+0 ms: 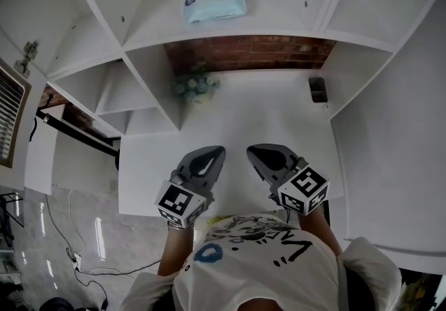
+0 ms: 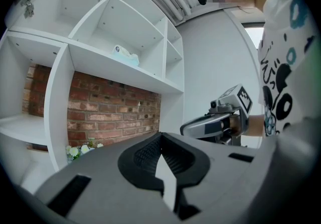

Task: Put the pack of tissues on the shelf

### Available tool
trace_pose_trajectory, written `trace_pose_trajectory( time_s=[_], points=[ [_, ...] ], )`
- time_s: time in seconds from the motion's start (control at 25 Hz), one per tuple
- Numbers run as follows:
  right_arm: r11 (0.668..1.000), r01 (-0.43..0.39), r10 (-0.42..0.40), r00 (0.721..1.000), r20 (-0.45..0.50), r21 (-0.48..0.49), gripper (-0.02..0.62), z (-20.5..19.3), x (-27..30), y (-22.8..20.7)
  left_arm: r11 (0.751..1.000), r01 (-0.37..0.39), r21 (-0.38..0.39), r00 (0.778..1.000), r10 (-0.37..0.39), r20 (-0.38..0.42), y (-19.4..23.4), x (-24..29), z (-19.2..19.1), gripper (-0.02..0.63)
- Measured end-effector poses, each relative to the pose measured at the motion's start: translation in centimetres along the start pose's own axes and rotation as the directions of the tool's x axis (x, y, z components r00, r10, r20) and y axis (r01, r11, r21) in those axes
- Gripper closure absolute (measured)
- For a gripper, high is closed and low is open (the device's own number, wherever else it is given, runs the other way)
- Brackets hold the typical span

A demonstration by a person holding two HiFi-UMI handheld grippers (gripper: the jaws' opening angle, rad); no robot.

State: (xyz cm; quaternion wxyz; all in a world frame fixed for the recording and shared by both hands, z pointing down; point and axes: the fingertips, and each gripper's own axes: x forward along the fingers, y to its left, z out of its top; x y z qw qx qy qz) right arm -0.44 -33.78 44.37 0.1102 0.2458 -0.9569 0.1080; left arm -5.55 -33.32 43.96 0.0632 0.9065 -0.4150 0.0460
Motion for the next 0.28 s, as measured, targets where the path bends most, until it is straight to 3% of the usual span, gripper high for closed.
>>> trace_pose_trajectory(
  time_s=[0.28],
  points=[
    [1.0, 0.0, 0.001, 1.0, -0.003, 0.016, 0.569, -0.29, -0.08, -0.36, 1.0, 0.01, -0.002, 1.0, -0.01, 0.003, -0.24, 0.52, 0.24, 0.591]
  ],
)
